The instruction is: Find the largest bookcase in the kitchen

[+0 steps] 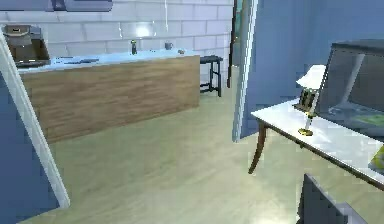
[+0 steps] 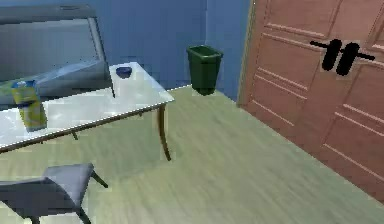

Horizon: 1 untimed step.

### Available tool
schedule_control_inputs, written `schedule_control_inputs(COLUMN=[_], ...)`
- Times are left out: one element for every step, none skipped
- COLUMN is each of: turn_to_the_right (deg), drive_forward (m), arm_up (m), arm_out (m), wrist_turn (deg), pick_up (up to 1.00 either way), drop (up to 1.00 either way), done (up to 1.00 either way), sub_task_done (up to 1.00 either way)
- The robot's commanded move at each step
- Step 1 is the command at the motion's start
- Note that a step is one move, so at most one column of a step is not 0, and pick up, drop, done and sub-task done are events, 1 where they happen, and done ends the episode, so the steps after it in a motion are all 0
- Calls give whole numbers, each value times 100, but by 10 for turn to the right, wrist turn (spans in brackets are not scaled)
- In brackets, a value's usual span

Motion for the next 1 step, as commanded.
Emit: schedule_control_inputs(turn_to_the_right=[450], drive_forward=[0], arm_up=[0], arm_out=[0], wrist_turn=[0], pick_up=[0], drop=[0], done=[0], sub_task_done=[0])
